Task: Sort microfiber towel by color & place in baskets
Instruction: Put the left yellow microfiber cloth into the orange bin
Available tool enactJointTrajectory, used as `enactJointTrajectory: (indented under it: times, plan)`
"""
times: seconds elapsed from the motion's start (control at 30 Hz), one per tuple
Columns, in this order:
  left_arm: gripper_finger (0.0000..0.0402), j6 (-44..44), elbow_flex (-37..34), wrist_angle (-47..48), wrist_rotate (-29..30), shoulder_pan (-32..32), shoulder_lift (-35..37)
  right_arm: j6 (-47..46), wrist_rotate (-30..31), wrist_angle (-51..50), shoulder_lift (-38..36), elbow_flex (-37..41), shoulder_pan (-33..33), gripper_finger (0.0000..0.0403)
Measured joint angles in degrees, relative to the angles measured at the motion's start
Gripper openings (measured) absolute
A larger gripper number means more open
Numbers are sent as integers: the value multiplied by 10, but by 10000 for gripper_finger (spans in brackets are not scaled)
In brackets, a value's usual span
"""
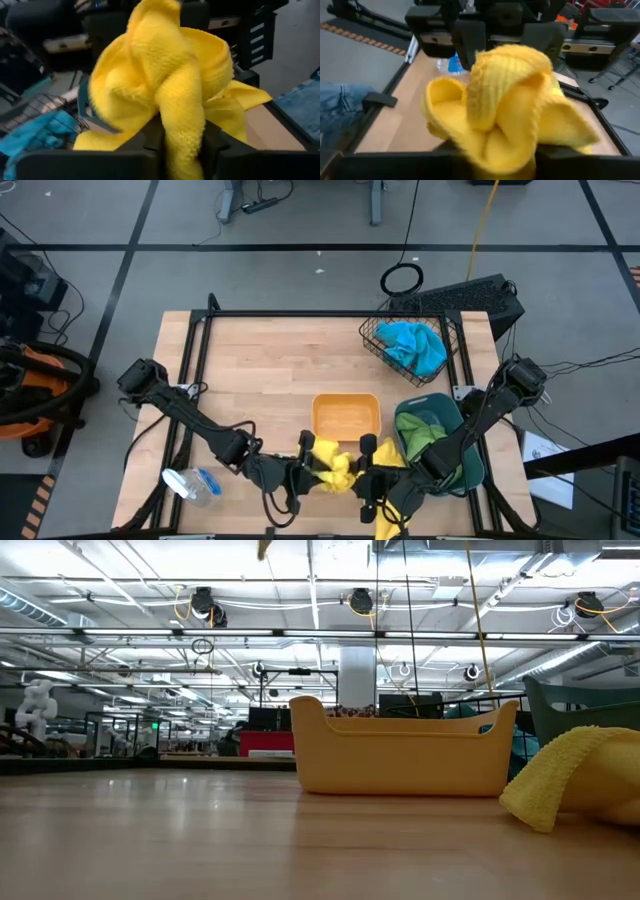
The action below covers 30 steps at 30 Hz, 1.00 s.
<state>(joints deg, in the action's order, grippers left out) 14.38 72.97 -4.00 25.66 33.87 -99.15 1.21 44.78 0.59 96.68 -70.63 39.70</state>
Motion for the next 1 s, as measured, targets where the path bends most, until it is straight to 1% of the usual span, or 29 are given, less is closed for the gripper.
enactJointTrajectory:
  times: [0.07, 0.1, 0.13, 0.17, 0.3, 0.4, 0.5, 0.57, 0.67, 0.83, 1.0]
  plan:
    - [114, -17, 0, 7, 2, 1, 0, 6, 6, -6, 0, 0, 0, 35]
    - [131, -20, 0, 8, 6, 1, -1, 10, 8, -7, 0, 0, 1, 21]
    - [147, -21, 0, 8, 7, 4, -1, 15, 14, -7, 0, 0, 1, 16]
    - [163, -21, 0, 8, 10, 7, -1, 16, 18, -8, 0, 0, 1, 18]
    - [220, -32, 0, 5, 30, 22, -2, 13, 25, -21, -3, 0, 1, 50]
    - [253, -35, 0, 4, 78, 37, -1, 22, 36, -39, -6, 0, 2, 56]
    - [278, -25, 0, 0, 129, 49, 1, 33, 44, -62, -14, 0, 3, 49]
    - [290, -18, 0, 0, 153, 54, 1, 27, 45, -91, -24, 0, 3, 41]
    - [300, -16, 0, 2, 162, 56, 1, 0, 44, -148, -42, 0, 3, 32]
    - [302, -16, 0, 4, 181, 56, 1, -60, 38, -265, -66, 0, 0, 29]
    - [302, -19, 0, 5, 188, 45, 1, -132, 36, -375, -71, 0, -28, 34]
